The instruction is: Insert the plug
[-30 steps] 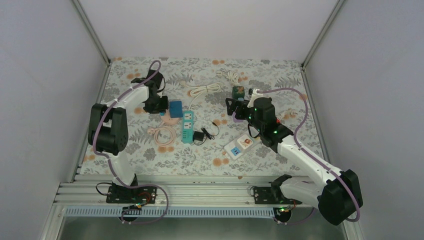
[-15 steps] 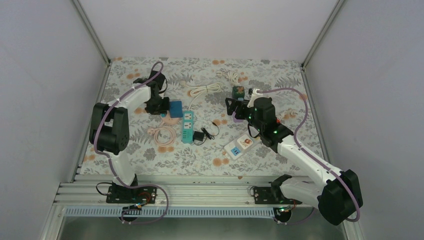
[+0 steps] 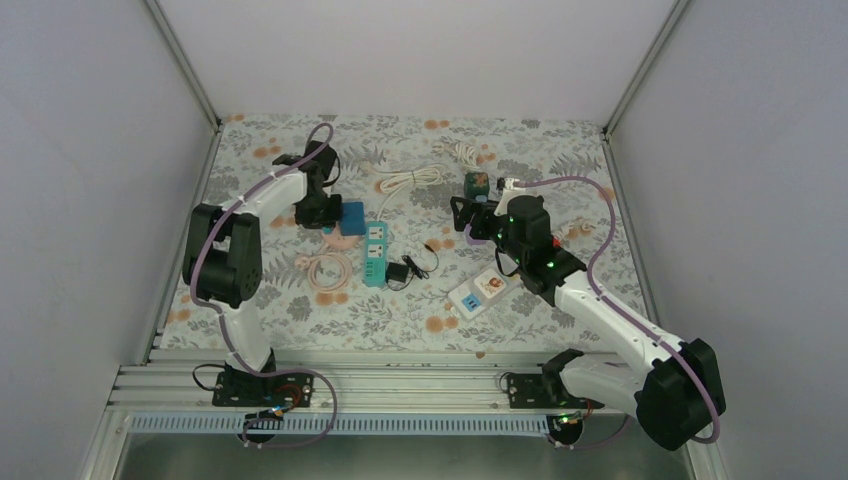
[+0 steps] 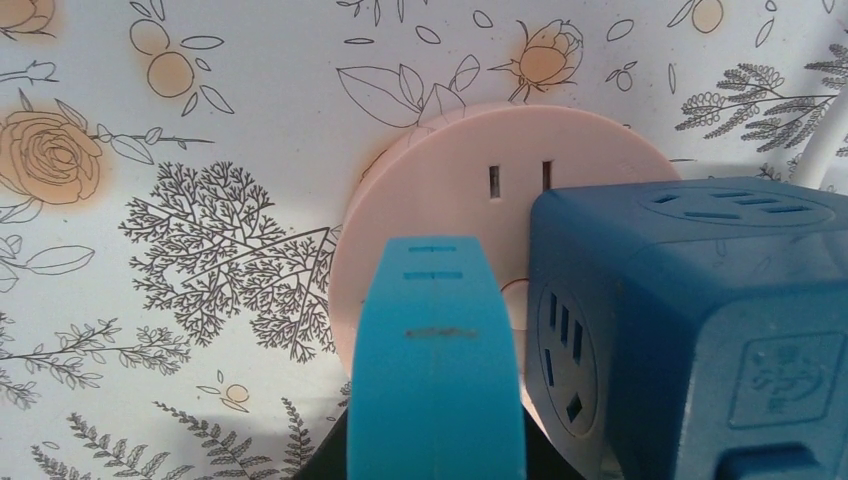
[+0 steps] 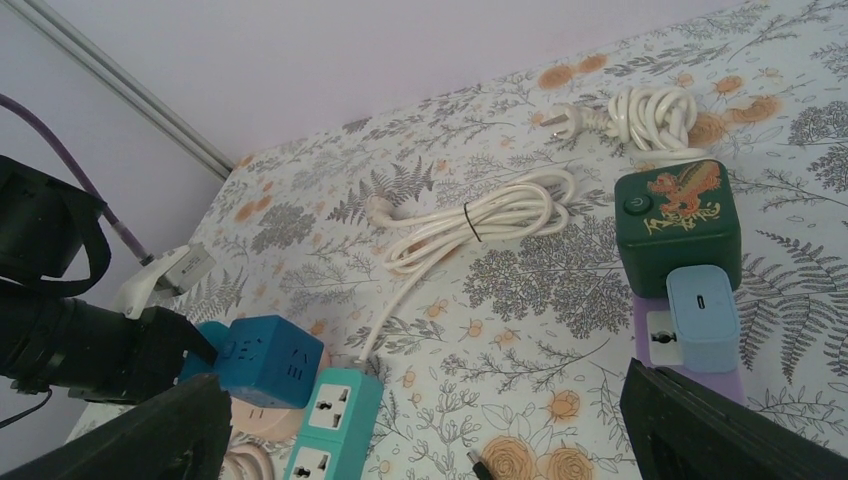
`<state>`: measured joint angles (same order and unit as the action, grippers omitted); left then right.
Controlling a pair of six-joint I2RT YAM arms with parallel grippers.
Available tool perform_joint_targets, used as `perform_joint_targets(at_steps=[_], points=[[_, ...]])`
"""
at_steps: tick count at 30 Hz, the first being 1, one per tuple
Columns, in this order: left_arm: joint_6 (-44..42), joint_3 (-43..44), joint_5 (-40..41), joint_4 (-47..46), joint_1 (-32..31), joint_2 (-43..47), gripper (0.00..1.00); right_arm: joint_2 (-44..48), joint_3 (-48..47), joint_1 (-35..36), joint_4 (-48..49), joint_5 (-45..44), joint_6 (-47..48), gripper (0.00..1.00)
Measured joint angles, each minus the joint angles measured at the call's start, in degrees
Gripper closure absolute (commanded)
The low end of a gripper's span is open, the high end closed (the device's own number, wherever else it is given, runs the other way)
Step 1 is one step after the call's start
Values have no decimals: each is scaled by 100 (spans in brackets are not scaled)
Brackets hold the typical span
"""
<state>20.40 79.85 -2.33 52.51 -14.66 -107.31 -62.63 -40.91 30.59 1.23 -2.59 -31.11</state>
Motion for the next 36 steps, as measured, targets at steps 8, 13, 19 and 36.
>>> perform_joint_targets(at_steps=[8, 13, 19, 36], points=[[-2, 114, 291, 157, -61, -46, 98, 0, 31, 0, 11, 2, 0, 0], [-4, 199, 317, 229, -61, -109, 98, 0, 33, 0, 13, 0, 0, 0], [-2, 210, 315, 232, -61, -118, 98, 0, 39, 0, 37, 2, 0, 0], [46, 203, 289, 122, -61, -120, 98, -2, 46, 0, 46, 20, 0, 0]])
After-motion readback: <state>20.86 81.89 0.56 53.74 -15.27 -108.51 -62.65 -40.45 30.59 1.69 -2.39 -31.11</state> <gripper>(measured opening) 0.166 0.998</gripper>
